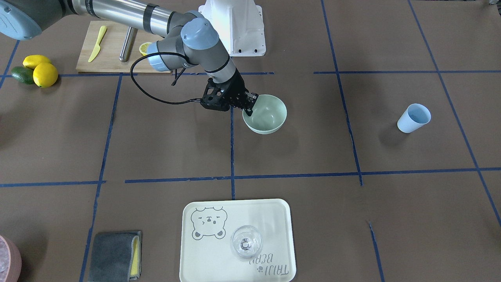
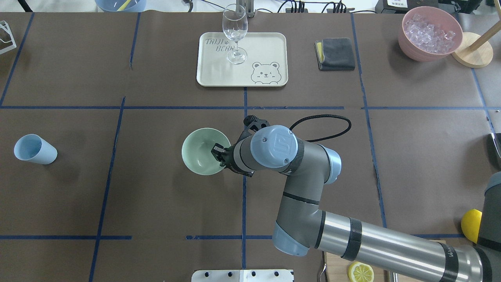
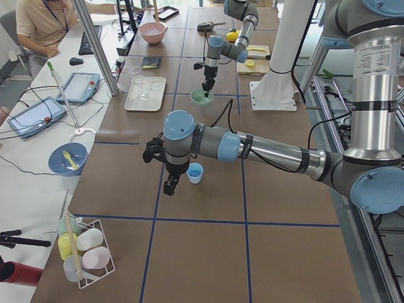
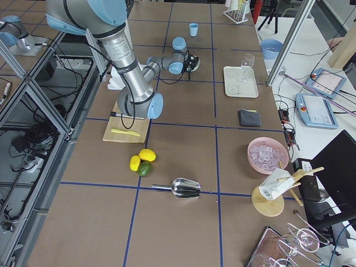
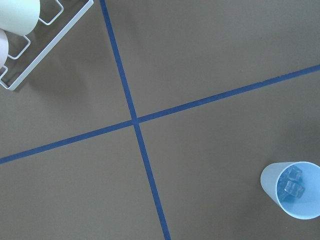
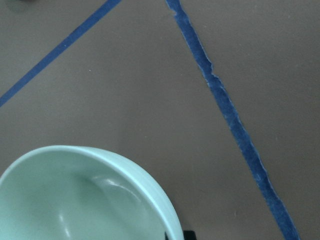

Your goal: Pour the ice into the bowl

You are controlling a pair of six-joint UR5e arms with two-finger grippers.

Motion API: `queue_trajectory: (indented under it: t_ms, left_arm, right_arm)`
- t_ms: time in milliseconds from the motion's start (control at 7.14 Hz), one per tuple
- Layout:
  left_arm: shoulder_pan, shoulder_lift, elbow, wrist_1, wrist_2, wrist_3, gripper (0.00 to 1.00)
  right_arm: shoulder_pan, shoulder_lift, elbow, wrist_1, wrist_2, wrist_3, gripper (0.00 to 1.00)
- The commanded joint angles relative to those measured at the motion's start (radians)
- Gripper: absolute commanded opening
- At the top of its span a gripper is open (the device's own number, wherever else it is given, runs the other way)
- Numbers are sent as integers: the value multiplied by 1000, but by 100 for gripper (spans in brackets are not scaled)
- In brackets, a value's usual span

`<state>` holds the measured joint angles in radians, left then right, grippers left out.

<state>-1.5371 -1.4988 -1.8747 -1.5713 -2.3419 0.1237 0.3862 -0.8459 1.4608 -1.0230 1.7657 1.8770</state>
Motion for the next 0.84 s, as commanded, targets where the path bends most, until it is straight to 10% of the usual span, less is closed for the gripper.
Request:
queue_trajectory:
  t_ms: [0, 140, 420, 560, 700]
  left_arm:
    - [3, -3, 3, 0, -5, -7, 100]
    - [6, -6, 5, -3, -7, -9, 100]
    - [8, -6, 34, -77, -27, 0, 100]
    - [9, 0, 73, -169, -49, -4, 100]
    - [9, 0, 107, -259, -135, -6, 100]
  right_arm:
    - [-7, 2, -11, 0, -2, 8, 11]
    - [-13, 1, -13, -3, -2, 7, 50]
    - [-13, 2, -10, 1, 0, 7, 71]
    - [0, 2, 19, 1, 3, 4, 100]
    - [46, -15, 95, -2, 26, 4, 100]
